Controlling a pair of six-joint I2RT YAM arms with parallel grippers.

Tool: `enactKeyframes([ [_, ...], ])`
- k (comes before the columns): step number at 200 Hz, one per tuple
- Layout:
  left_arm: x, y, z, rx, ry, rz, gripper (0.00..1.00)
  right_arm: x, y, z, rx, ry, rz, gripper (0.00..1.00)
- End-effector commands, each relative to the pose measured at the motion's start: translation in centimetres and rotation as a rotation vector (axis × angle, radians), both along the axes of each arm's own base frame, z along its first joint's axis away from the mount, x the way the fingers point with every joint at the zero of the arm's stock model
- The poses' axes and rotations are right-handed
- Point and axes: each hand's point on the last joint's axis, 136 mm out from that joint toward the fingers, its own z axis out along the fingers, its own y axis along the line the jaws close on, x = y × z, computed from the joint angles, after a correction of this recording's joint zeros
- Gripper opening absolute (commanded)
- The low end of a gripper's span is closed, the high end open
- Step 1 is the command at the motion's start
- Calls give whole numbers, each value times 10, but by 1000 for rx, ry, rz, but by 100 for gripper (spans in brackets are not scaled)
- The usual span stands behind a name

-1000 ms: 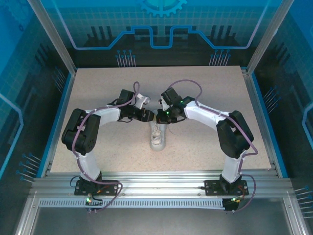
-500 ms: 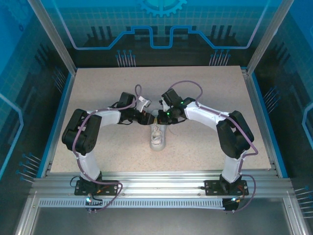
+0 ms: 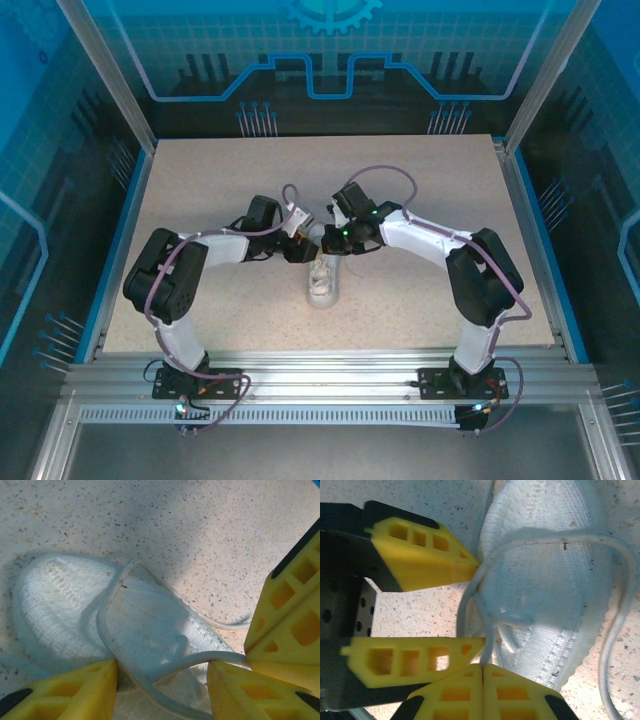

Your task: Tie the shoes

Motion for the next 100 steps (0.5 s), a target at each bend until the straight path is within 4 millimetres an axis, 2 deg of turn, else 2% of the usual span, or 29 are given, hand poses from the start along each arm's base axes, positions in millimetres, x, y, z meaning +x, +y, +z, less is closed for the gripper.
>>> enactKeyframes([
  [1,-1,-6,6,45,-95,-28,48,4,-1,18,44,-46,-1,0],
  [17,-2,-8,5,65,-116,-24,45,3,-1,19,48,-51,1,0],
  [27,-1,-8,7,76,-134,-19,39,2,-1,20,49,-55,6,0],
  [66,-8,-9,22,64,-174,-35,0,2,-2,25,62,-74,29,0],
  [100,-19,-10,31,47,-146,-54,0,2,-8,26,51,-89,42,0],
])
